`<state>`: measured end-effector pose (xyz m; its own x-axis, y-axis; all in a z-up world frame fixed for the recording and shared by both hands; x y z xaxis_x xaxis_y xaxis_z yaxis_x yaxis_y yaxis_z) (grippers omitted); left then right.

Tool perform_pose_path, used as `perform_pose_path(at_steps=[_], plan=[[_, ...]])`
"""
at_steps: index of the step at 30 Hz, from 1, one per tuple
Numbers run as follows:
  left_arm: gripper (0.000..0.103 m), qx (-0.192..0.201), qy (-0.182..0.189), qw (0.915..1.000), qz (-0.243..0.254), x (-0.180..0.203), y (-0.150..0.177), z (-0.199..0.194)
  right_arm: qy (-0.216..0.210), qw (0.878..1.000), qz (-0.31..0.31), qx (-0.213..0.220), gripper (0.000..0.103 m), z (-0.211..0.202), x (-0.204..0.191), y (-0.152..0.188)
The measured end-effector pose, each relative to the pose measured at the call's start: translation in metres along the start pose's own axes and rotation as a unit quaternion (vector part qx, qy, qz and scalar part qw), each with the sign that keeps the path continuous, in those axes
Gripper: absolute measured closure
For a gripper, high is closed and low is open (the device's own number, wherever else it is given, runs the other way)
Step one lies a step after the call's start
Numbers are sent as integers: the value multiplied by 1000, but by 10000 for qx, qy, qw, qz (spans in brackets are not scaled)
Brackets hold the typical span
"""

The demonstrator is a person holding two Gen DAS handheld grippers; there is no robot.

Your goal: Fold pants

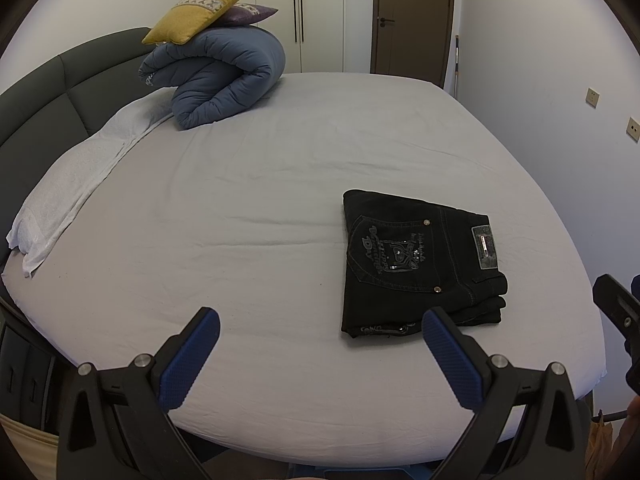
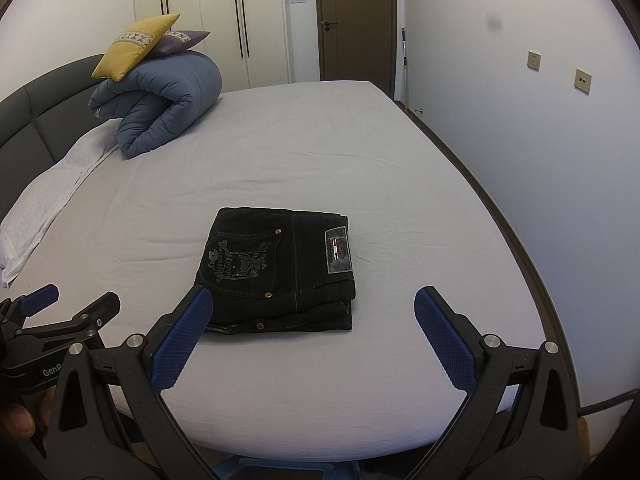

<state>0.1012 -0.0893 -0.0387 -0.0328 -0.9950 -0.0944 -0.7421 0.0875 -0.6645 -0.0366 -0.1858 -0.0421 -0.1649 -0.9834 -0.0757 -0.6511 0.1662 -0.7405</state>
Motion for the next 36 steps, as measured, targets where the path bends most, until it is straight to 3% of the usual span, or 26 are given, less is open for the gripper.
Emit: perform_pose_path(at_steps=[36], plan=[[0, -56, 53, 10000, -34, 7, 6, 0, -60, 9999, -62, -85, 0, 9, 3, -3]])
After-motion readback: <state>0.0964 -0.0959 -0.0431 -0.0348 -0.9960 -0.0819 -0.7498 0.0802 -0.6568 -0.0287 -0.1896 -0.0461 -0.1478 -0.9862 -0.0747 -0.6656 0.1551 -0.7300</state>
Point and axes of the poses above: each gripper's, at about its wrist camera, not at the fingertips, and z roughly the way its jaws point, x to its right, y to its underside, the point moved 9 cm from there along z, roughly the way its jaws point, and after that the axes turned 6 degrees about -y, right-handed, at the moved point
